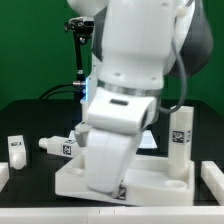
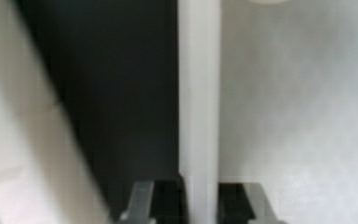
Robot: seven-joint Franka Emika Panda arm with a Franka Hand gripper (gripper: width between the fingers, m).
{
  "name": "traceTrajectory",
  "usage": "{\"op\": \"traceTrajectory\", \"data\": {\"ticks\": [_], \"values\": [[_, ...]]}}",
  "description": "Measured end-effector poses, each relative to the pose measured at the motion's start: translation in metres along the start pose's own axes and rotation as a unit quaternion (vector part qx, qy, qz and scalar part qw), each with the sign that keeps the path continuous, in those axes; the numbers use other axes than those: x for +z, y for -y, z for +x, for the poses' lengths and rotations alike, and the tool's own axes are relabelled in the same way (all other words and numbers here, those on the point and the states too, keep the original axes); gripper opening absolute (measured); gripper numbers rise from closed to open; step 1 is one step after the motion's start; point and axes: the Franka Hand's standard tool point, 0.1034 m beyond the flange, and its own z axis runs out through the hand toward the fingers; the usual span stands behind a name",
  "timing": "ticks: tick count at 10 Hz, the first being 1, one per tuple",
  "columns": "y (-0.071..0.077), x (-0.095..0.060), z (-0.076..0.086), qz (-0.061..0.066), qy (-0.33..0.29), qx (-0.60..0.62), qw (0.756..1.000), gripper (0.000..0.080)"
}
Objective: Assemble desk
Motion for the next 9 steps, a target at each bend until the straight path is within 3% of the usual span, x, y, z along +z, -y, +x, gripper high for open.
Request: {"op": "traceTrajectory", "data": {"ticks": [2,3,7,8,9], "values": [[-0.019,-0.016,0.014,-0.009,-0.019,-0.023,1.0,0.0056],[-0.025,-0.018,0.022,-0.034,-0.028,-0.018,0.999,0.0057],[-0.023,-0.016,0.019,-0.037,-0.028,-0.02,0.999,0.0057],[-0.024,-0.017,0.017,-0.065,-0.036,-0.065,0.995,0.0057],[-0.018,-0.014,0.012,-0.067,-0.037,-0.089,0.993,0.0057]]}}
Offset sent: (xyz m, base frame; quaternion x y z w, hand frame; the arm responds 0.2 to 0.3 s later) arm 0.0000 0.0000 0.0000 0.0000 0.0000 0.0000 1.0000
